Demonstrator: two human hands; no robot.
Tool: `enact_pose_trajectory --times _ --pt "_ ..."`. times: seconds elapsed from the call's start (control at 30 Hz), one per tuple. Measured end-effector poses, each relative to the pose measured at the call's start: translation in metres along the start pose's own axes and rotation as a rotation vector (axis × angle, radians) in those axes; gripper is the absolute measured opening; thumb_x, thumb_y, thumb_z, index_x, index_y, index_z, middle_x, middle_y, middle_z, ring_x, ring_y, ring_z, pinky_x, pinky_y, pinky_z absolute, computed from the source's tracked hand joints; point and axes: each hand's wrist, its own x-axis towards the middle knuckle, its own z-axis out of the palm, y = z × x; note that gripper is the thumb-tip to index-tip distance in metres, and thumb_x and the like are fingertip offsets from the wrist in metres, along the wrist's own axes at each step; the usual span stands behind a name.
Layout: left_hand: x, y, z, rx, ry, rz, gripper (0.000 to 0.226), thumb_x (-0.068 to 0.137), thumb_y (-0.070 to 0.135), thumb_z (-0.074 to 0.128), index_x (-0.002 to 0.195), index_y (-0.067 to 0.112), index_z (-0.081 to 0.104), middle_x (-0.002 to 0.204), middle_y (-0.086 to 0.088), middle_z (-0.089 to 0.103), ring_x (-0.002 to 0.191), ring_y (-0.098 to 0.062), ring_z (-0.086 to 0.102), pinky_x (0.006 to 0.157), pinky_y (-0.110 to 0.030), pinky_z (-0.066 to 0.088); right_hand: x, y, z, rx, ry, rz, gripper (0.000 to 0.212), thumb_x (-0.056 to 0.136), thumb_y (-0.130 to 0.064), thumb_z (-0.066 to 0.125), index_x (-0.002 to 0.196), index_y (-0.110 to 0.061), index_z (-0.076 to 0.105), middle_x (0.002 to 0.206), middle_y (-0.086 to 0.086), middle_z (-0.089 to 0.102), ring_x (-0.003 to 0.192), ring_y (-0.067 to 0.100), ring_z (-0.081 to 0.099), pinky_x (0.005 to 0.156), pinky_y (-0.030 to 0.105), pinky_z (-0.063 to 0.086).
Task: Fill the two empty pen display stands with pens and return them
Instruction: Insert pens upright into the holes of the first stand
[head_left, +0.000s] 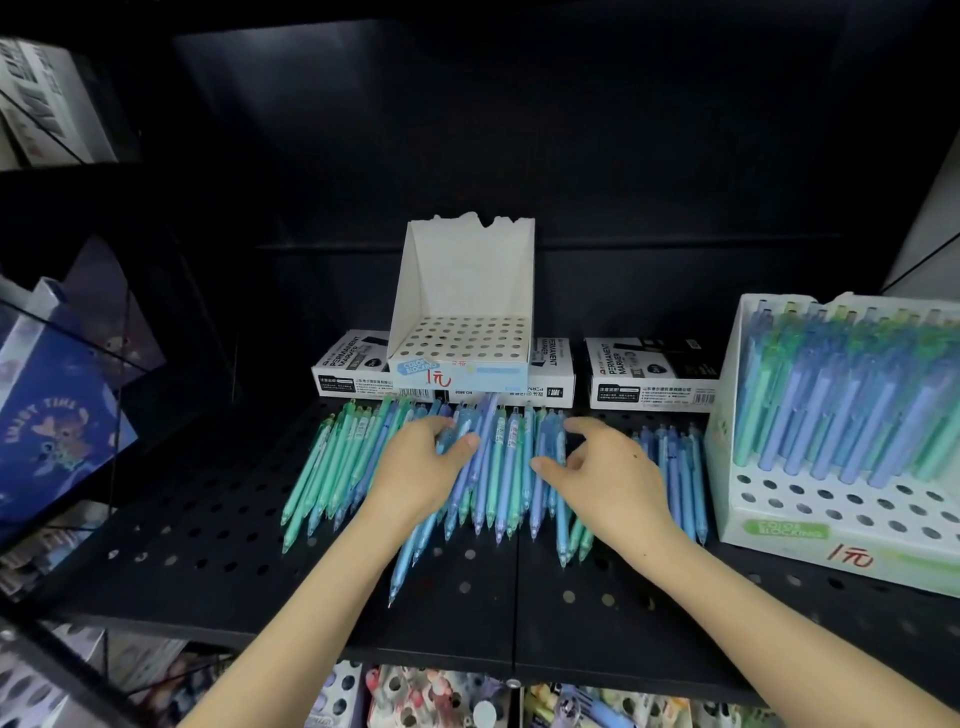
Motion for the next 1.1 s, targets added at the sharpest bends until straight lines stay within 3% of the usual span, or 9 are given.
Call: enact_pose_trajectory --times 0.13,0.23,0.3,0.37,0.47,0.6,0.8,1.0,1.1 --pt "0.005 0.002 -0.003 -0.087 0.005 -0.020 0.052 0.098 0.033 0.042 0.141 0.004 0.036 0.148 -0.009 0.037 0.136 -0.023 0.035 0.105 -0.029 0.028 0.000 -0.002 -0.005 0.173 -0.049 0.065 0.048 0.089 -0.033 0.058 0.133 -0.017 0.046 0.075 0.003 0.067 0.077 0.017 0.064 0.069 0.029 0.049" --pt "0.008 0.002 -0.006 -0.314 0.008 -0.044 0.035 0.099 0.030 0.040 0.122 0.007 0.054 0.136 -0.007 0.050 0.127 -0.021 0.044 0.103 -0.029 0.031 0.001 -0.004 -0.015 0.422 -0.063 0.127 0.044 0.089 -0.025 0.062 0.129 -0.012 0.051 0.090 0.013 0.068 0.088 0.024 0.064 0.065 0.021 0.043" --pt "0.011 0.004 -0.009 -0.479 0.027 -0.075 0.025 0.100 0.028 0.039 0.109 0.013 0.057 0.107 -0.004 0.060 0.100 -0.015 0.057 0.092 -0.029 0.043 0.002 -0.004 -0.022 0.544 -0.065 0.160 0.040 0.088 -0.024 0.064 0.125 -0.010 0.055 0.099 0.003 0.065 0.090 0.013 0.058 0.076 0.020 0.038" --pt "0.014 0.009 -0.012 -0.652 0.030 -0.113 0.024 0.100 0.027 0.039 0.102 0.011 0.057 0.076 0.002 0.051 0.064 -0.009 0.047 0.061 -0.021 0.044 0.002 -0.005 -0.026 0.625 -0.073 0.178 0.036 0.087 -0.020 0.064 0.121 -0.010 0.057 0.103 0.001 0.064 0.084 0.007 0.054 0.075 0.021 0.037" --pt "0.015 0.023 -0.017 -0.947 -0.014 -0.121 0.022 0.100 0.023 0.041 0.087 0.010 0.054 0.065 0.002 0.040 0.050 -0.009 0.036 0.040 -0.017 0.034 0.000 -0.003 -0.036 0.752 -0.038 0.201 0.032 0.086 -0.009 0.058 0.117 -0.007 0.060 0.084 -0.002 0.065 0.062 0.003 0.047 0.059 0.018 0.036" --pt "0.009 0.049 -0.018 -1.178 -0.172 -0.021 0.021 0.099 0.025 0.042 0.089 0.011 0.054 0.062 0.003 0.040 0.044 -0.007 0.036 0.035 -0.016 0.028 -0.013 0.004 -0.066 0.872 0.071 0.172 0.024 0.089 -0.001 0.048 0.111 -0.002 0.058 0.058 -0.005 0.065 0.045 0.007 0.043 0.043 0.021 0.037" --pt "0.001 0.095 0.001 -1.044 -0.308 0.233 0.023 0.098 0.030 0.040 0.105 0.016 0.057 0.056 0.004 0.040 0.041 -0.009 0.034 0.037 -0.018 0.026 -0.039 0.032 -0.139 0.852 0.500 0.017 0.010 0.094 -0.017 0.053 0.086 -0.014 0.059 0.068 0.005 0.069 0.045 0.011 0.050 0.043 0.021 0.045" --pt "-0.004 0.124 0.035 -0.671 -0.244 0.420 0.021 0.098 0.040 0.034 0.102 0.030 0.052 0.055 0.010 0.040 0.047 -0.007 0.032 0.043 -0.018 0.029 -0.051 0.077 -0.178 0.305 0.880 -0.030 0.013 0.091 -0.027 0.057 0.094 -0.016 0.065 0.073 -0.011 0.061 0.061 -0.003 0.055 0.058 0.008 0.042" --pt "-0.008 0.131 0.049 -0.552 -0.189 0.480 0.017 0.098 0.039 0.032 0.093 0.029 0.044 0.059 0.010 0.045 0.049 -0.005 0.036 0.051 -0.022 0.032 -0.049 0.093 -0.176 0.157 0.917 0.014 0.023 0.091 -0.030 0.058 0.099 -0.011 0.069 0.076 -0.007 0.062 0.069 0.006 0.057 0.068 0.024 0.047"
